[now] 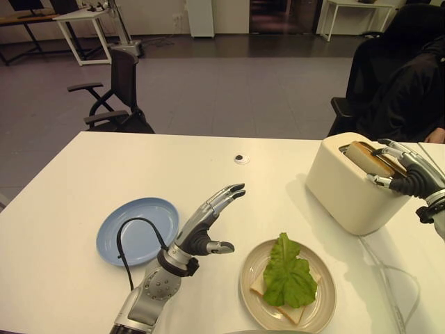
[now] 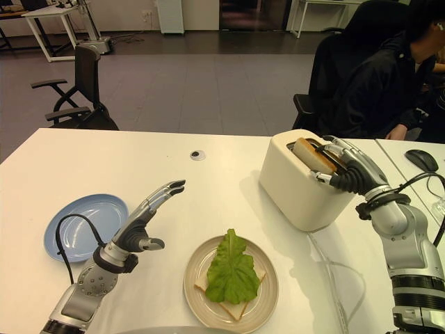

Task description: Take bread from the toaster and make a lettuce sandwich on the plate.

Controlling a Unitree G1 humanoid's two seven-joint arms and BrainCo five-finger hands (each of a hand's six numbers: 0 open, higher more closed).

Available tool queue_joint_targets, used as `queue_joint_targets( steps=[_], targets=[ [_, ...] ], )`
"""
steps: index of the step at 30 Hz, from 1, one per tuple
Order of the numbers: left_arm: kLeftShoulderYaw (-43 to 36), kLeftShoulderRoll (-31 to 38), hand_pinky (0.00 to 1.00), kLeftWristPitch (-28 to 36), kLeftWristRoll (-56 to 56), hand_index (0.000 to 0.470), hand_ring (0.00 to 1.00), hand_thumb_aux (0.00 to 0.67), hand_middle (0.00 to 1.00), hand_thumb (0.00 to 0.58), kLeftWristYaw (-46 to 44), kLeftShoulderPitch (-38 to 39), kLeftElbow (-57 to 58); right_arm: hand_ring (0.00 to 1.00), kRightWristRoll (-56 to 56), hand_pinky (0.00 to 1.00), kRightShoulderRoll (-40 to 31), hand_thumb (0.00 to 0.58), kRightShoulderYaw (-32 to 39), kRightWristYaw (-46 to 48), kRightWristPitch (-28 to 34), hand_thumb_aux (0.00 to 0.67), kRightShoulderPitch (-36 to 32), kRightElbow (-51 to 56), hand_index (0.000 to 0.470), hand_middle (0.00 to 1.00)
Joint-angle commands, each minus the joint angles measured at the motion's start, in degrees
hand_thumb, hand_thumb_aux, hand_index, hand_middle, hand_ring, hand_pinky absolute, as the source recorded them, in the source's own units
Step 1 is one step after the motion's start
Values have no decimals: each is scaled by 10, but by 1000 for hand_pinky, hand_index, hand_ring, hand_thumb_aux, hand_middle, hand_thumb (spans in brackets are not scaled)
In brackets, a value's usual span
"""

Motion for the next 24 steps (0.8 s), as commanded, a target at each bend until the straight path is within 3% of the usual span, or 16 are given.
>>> queue_joint_targets(
  steps=[1, 13, 14, 15, 16, 17, 18, 20, 24],
  targets=[
    [2, -2, 0, -3, 7, 0, 0, 0, 0, 0, -7, -3, 9, 0, -8, 0, -9, 0, -10, -21, 3, 0, -12, 0, 0, 0],
    [2, -5, 0, -9, 8, 0, 0, 0, 0, 0, -15, 1, 10, 0, -43, 0, -24, 9, 28, -13, 18, 5, 4, 18, 4, 0],
    [2, -5, 0, -9, 9, 0, 0, 0, 0, 0, -15, 1, 10, 0, -42, 0, -24, 237, 31, -11, 19, 155, 5, 17, 109, 0],
    [2, -5, 0, -10, 9, 0, 0, 0, 0, 0, -15, 2, 11, 0, -40, 0, -24, 422, 32, -9, 19, 321, 5, 16, 225, 0],
    [2, -5, 0, -11, 10, 0, 0, 0, 0, 0, -15, 2, 12, 0, -36, 0, -22, 489, 33, -7, 17, 405, 6, 14, 284, 0],
    [2, -5, 0, -11, 11, 0, 0, 0, 0, 0, -15, 2, 13, 0, -30, 0, -20, 540, 33, -5, 14, 494, 5, 11, 347, 0],
    [2, -6, 0, -11, 13, 0, 0, 0, 0, 0, -14, 2, 15, 0, -22, 0, -16, 554, 33, -2, 10, 528, 5, 7, 370, 0],
    [1, -6, 0, -12, 19, 0, 0, 0, 0, 0, -12, 1, 19, 0, -5, 0, -10, 580, 29, 1, 5, 657, 2, 0, 461, 0],
    [2, -7, 0, -13, 27, 0, 0, 0, 0, 0, -10, 1, 23, 0, 35, 0, 1, 580, 21, 10, 8, 670, -7, -2, 470, 0]
  ],
)
